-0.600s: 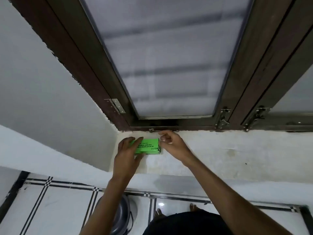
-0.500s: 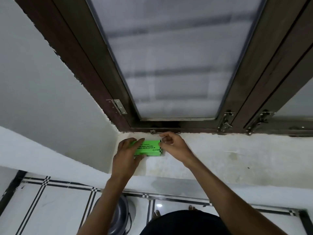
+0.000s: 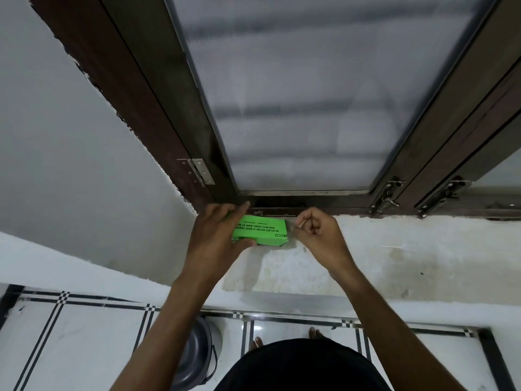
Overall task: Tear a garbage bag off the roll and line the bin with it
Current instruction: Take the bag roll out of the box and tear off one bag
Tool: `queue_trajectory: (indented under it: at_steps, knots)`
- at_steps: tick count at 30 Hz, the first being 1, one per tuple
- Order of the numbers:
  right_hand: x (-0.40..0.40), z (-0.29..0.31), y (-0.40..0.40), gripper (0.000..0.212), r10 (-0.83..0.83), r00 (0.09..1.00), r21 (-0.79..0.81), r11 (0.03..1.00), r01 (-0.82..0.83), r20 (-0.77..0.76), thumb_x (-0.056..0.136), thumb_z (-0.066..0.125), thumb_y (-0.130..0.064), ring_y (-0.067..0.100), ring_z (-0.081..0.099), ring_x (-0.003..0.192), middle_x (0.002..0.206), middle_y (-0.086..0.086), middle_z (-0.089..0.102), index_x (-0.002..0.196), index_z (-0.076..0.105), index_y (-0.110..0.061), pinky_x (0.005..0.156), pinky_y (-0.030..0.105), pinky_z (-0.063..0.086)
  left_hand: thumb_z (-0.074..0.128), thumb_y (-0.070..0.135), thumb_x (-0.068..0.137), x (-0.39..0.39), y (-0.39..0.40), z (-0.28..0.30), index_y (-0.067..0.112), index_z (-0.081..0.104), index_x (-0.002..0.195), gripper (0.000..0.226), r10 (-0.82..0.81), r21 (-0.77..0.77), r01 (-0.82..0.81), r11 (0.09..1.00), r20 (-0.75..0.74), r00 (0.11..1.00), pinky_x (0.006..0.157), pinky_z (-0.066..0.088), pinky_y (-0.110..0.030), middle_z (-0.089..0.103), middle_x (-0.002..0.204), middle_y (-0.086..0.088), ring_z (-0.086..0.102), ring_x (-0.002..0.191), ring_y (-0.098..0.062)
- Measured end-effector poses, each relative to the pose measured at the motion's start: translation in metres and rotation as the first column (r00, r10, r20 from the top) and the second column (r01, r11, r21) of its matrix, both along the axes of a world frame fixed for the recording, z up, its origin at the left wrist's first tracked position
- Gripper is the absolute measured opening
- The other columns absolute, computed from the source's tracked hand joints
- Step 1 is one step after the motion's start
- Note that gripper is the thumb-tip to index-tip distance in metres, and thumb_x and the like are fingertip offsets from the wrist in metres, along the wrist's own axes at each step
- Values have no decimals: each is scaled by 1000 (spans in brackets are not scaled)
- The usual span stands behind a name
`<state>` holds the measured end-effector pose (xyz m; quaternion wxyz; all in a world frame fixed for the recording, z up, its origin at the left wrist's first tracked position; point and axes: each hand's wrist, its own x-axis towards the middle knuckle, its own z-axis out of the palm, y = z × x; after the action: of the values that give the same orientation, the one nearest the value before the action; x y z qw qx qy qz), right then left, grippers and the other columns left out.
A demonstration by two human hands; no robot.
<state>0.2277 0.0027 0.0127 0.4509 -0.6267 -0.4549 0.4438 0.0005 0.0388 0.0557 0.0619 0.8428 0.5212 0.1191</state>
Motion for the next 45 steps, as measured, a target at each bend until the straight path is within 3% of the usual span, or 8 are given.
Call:
queue_trajectory:
  at_steps: [11,18,26,31,34,37,40,45]
  knots:
    - [9,-12,-20,42,140,960,-136,975,-176,-241,87,66,4,13,64,99,110,9,69,121,66,-20,84,25,55,82,46,71,20,8,33,26,8,157,116,-72,-190,81,978,53,996,91,41,-33,58,129,9,43,118,-19]
    - [6,-20,-23,45,255,966,-116,959,-259,-45,76,79,-1,9,67,105,114,-8,71,116,66,-20,92,26,54,86,32,70,4,4,2,44,10,154,115,25,-377,115,919,348,937,92,44,-31,54,117,23,45,115,-8]
    - [46,-25,-63,24,-63,777,44,998,45,627,83,72,-15,17,54,87,93,-7,57,102,61,-25,69,29,46,79,25,80,-24,4,-52,29,30,152,87,117,-377,-4,926,277,954,101,35,-29,50,130,2,43,124,-21]
    - [65,-24,-84,49,-39,693,-84,986,142,720,80,72,-14,22,50,102,108,-3,56,125,56,-24,75,30,43,78,30,81,-28,-4,-51,26,50,140,66,64,-285,28,958,309,949,110,33,-33,44,142,-2,38,134,-21]
    - [68,-17,-91,64,62,717,-173,981,84,695,78,77,-32,22,48,106,115,-3,58,136,51,-24,88,36,45,64,24,90,-10,-23,-32,20,64,124,34,62,-102,-24,994,387,920,95,39,-27,60,125,-1,50,117,-21]
    - [63,-10,-86,45,9,749,-176,974,144,663,85,66,-46,20,51,106,112,-5,62,126,60,-27,91,38,47,61,22,93,13,-43,-18,24,71,108,19,60,-201,47,978,496,866,73,51,-23,71,100,11,63,86,-4]
    - [62,-9,-75,35,112,711,-216,975,58,694,86,55,-48,20,60,98,103,-4,68,111,67,-28,84,38,50,63,26,92,39,-59,-25,30,73,104,16,193,-543,166,823,543,817,75,55,-22,74,90,18,66,80,3]
    - [59,1,-71,9,8,826,-143,986,88,564,92,64,-20,15,63,76,79,-5,69,83,67,-19,69,29,47,59,36,95,91,-81,-43,19,64,116,27,601,-885,319,339,464,651,102,50,-39,68,101,2,66,101,-17]
